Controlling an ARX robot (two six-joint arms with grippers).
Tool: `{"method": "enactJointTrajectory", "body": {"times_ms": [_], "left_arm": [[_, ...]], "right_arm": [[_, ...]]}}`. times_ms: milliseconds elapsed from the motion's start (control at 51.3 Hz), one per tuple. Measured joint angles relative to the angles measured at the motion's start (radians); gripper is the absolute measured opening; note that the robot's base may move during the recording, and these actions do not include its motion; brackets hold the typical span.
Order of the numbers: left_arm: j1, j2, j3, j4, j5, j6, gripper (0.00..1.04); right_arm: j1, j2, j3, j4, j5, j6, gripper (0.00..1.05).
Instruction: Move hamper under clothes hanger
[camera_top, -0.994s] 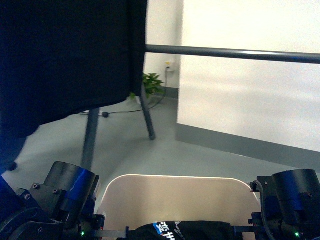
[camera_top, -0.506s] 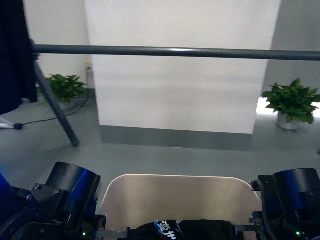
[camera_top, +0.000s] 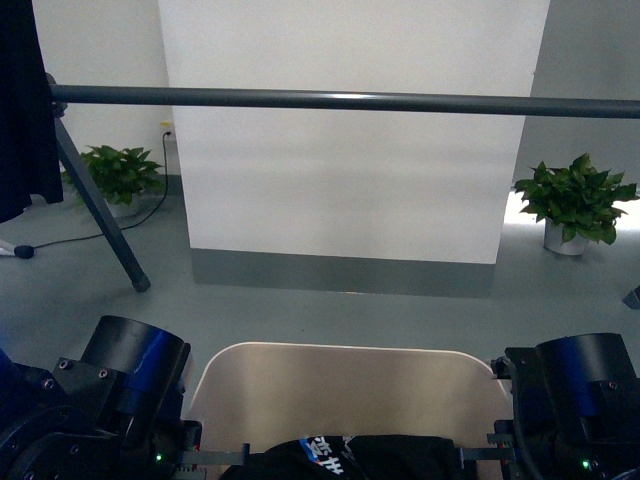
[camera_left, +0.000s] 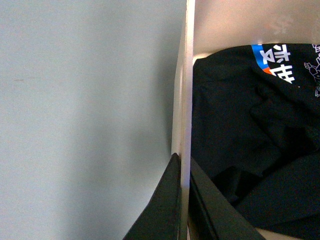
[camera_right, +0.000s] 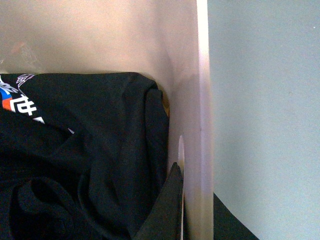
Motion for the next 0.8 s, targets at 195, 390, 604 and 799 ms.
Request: {"method": "enactJointTrajectory", "body": {"times_ms": [195,390,604,799], "left_arm": [[-0.013,0.000,0.000,0.000,0.010,0.000,0.04],[-0.013,0.000,0.000,0.000,0.008,0.000,0.04],[-0.011,0.000,0.000,0.000,0.008,0.000,0.04],[-0.012,0.000,0.000,0.000,0.009,-0.001,0.04]], "right_arm": [[-0.015,0.000,0.000,0.000,0.011,0.000,0.02],[-0.016,0.000,0.000,0.000,0.011,0.000,0.02],[-0.013,0.000,0.000,0.000,0.010,0.000,0.02],[-0.013,0.000,0.000,0.000,0.012,0.000,0.02]]}}
